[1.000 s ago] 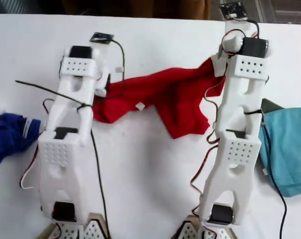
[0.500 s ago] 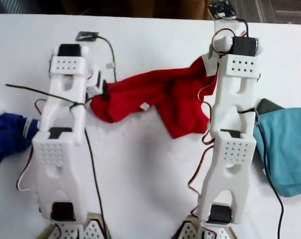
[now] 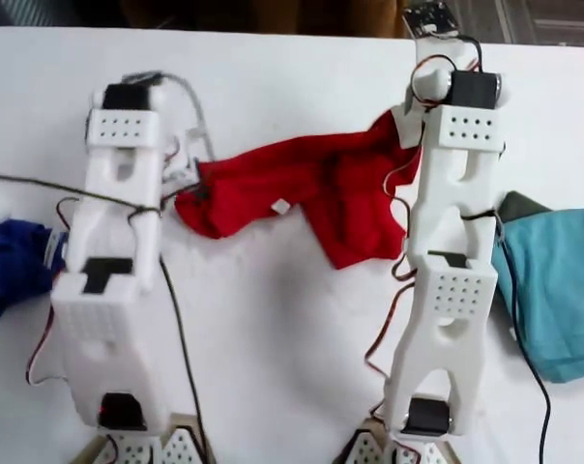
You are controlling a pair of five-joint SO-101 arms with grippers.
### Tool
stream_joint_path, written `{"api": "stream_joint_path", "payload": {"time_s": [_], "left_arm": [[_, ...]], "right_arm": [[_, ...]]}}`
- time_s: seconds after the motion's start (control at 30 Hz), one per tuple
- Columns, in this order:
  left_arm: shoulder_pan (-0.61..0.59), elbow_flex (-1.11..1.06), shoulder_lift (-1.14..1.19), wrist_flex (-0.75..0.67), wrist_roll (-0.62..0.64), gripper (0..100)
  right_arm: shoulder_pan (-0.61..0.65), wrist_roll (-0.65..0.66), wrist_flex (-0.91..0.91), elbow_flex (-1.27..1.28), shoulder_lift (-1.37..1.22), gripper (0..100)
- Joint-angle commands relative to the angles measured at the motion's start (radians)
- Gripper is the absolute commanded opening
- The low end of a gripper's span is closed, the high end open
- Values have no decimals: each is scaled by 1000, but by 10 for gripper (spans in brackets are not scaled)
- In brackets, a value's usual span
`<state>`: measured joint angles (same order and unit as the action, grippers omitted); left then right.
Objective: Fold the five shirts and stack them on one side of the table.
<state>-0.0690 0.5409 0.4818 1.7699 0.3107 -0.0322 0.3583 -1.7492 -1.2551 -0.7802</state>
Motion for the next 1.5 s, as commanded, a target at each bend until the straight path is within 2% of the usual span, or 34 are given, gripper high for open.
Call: {"api": "stream_joint_path", "payload": {"time_s": [0.0,0.33,0.67,0.73,0.87,0.97,1.23,1.47], "left_arm": [[87,-1,-61,3,41,233],[109,8,155,-25,100,233],[129,8,184,-72,101,232],[132,8,184,-87,101,194],[133,4,186,-144,98,41],[132,-1,186,-164,100,28],[100,13,170,-153,100,25],[-12,306,170,18,68,25]], "right_arm": [[2,3,-19,-29,5,18],[1,6,-19,-29,10,18],[1,5,-19,-29,5,18],[1,5,-19,-29,5,18],[1,3,-19,-29,5,18],[1,3,-19,-29,5,18],[1,3,-19,-29,12,18],[1,3,-21,-31,50,18]]}}
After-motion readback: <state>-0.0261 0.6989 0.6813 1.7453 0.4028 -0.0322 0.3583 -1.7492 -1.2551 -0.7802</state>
